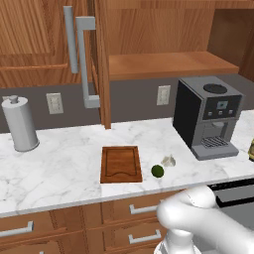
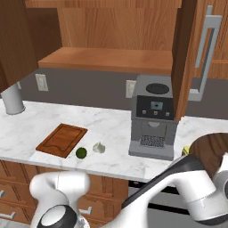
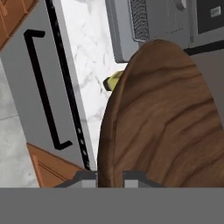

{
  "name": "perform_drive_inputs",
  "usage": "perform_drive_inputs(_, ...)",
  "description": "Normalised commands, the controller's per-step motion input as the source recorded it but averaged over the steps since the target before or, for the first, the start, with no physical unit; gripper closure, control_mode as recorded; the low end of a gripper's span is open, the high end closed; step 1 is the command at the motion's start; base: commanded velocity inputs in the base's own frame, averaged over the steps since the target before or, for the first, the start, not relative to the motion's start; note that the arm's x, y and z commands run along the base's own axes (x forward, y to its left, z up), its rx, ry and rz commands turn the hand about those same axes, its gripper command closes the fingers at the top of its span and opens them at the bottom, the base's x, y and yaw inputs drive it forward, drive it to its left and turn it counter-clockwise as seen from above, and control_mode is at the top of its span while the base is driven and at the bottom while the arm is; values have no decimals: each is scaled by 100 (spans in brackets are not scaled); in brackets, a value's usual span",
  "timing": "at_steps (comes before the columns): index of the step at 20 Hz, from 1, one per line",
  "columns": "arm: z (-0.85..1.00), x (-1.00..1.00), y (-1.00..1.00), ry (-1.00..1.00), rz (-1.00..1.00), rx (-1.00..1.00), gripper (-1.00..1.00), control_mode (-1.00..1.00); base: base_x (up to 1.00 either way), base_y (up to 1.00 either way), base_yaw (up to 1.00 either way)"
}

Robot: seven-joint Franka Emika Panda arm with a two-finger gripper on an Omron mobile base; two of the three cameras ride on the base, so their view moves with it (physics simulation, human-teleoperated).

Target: Open the cabinet. Place the bowl and condiment on the counter. Then place the lime and garlic on the cutting board.

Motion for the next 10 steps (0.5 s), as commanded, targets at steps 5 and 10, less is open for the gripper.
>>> perform_drive_inputs(5, -25, 46, -24, 1, 0, 3, 100, -100, 0, 0, 0)
perform_drive_inputs(10, -27, 36, -33, 0, 1, 4, 100, -100, 0, 0, 0)
